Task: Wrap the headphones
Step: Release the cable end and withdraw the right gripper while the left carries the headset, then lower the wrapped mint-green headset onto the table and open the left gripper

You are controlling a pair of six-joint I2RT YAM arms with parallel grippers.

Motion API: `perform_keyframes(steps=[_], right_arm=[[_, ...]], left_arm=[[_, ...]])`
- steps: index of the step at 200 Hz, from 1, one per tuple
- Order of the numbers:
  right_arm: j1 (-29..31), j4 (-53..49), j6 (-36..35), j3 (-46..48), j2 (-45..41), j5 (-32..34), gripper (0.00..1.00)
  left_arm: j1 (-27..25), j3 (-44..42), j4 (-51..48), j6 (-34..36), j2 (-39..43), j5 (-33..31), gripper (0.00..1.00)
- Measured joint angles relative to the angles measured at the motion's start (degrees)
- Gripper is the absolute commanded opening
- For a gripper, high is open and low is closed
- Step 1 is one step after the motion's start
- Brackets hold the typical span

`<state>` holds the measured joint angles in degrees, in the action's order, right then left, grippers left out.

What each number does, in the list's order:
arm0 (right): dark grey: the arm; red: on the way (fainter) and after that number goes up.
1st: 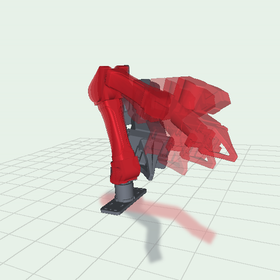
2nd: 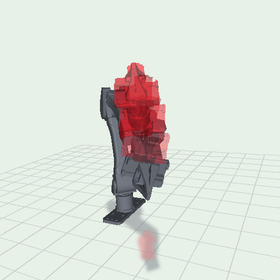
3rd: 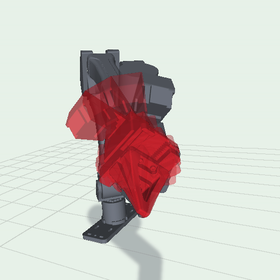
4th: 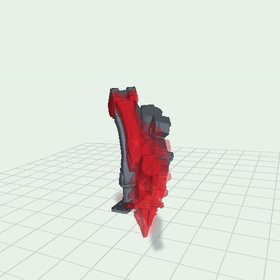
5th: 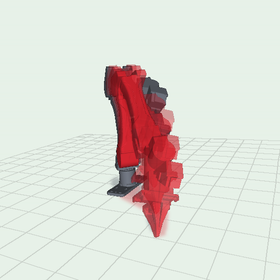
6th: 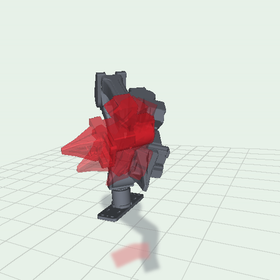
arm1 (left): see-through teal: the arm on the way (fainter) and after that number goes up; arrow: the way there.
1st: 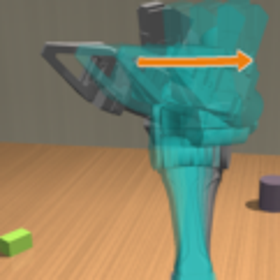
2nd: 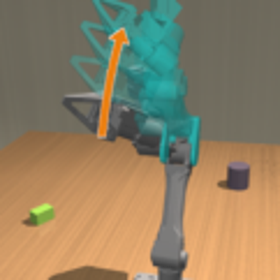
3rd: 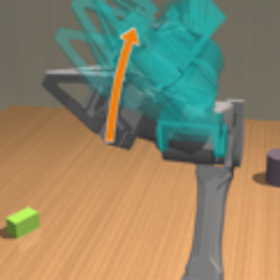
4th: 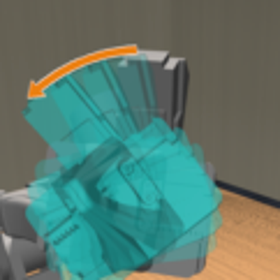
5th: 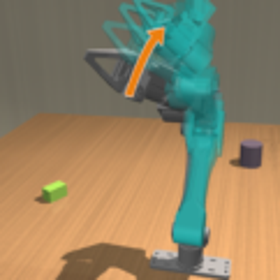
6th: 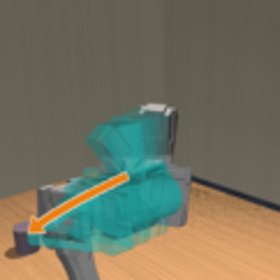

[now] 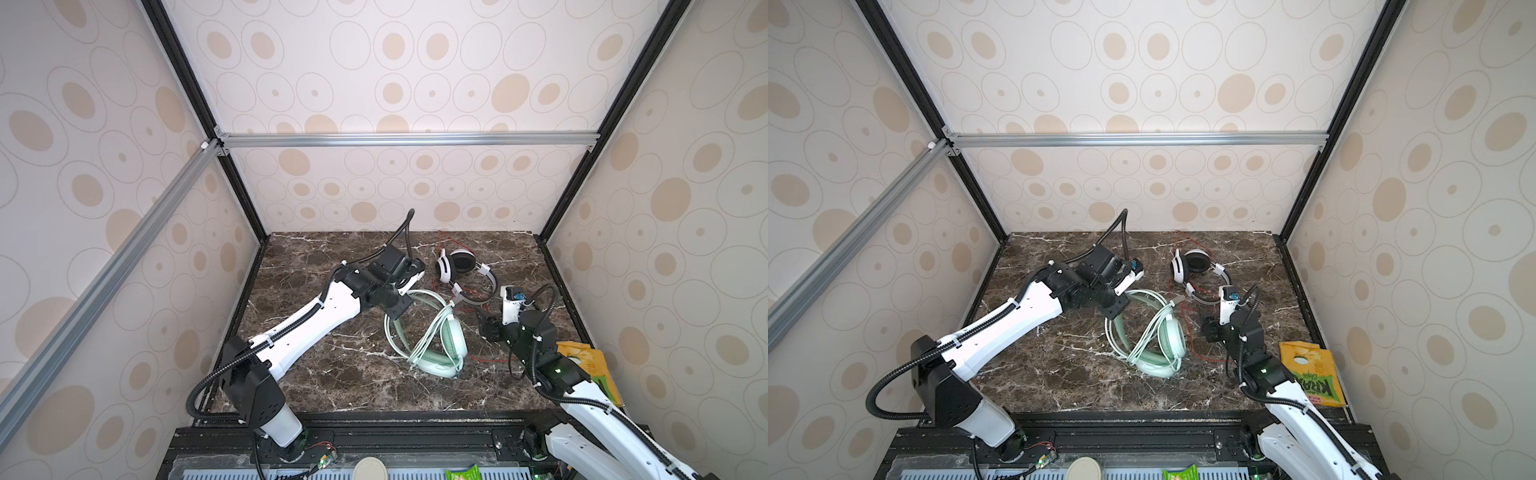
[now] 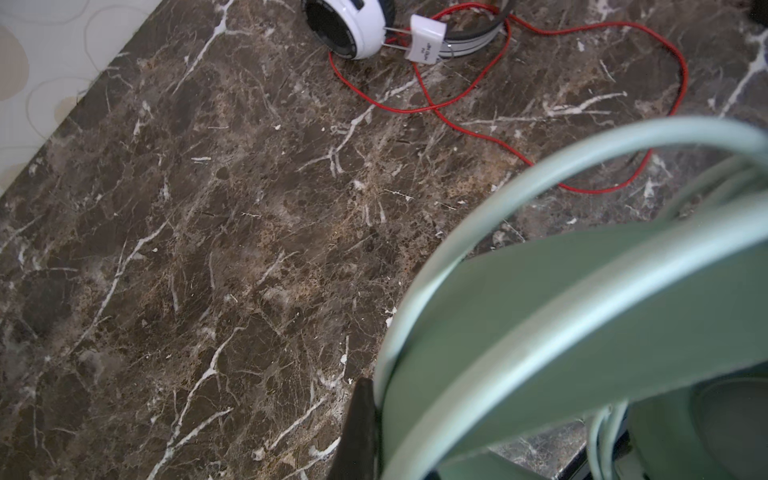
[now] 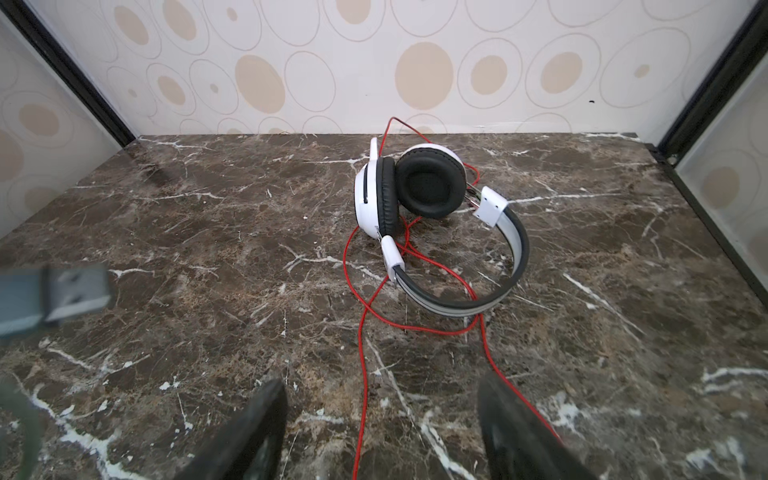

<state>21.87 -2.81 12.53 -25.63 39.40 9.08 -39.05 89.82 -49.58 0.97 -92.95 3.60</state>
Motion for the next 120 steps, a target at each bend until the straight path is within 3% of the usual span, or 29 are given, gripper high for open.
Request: perform_keyframes(steps=[55, 120], right_arm=[[-0.1, -5.0, 6.2, 5.7, -4.8, 1.5, 0.76], [-0.1, -3.4, 7.5, 8.7, -5.2, -4.2, 0.75]], left_arm=[[12.7, 3.0, 1.5, -5.9, -7.3, 1.0, 0.0], [28.7, 1.4, 7.7, -14.5, -14.3, 3.1, 0.0]])
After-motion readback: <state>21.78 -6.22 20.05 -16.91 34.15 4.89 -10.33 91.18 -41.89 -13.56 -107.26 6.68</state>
